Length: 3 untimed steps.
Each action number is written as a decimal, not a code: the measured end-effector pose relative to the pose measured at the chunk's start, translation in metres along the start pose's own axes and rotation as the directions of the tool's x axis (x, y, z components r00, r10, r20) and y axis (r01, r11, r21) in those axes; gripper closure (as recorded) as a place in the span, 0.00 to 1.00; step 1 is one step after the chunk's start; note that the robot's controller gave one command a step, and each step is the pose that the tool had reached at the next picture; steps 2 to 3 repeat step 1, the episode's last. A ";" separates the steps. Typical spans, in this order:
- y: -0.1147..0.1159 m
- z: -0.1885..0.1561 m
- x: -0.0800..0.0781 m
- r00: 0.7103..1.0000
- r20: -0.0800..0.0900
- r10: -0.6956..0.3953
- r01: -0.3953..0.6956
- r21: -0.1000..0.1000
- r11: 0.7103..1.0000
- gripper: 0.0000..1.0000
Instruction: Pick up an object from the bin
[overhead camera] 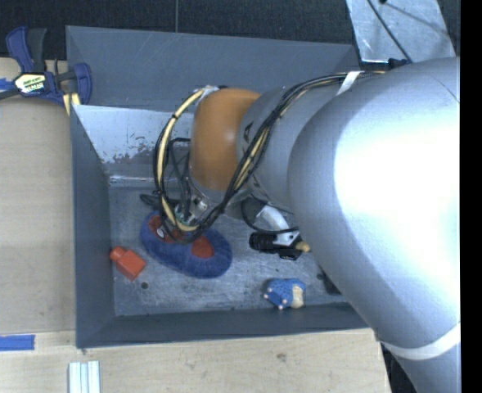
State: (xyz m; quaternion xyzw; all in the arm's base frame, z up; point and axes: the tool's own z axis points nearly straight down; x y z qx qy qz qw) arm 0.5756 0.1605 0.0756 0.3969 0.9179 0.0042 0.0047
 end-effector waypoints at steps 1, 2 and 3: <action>0.003 -0.077 -0.002 1.000 -0.001 -0.002 0.002 0.003 1.000 1.00; 0.003 -0.077 -0.002 1.000 -0.001 -0.002 0.002 0.003 1.000 1.00; 0.003 -0.077 -0.002 1.000 -0.001 -0.002 0.002 0.003 1.000 1.00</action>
Offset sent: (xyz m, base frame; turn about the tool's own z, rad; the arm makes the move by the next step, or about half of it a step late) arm -0.0002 0.0001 0.0723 0.0000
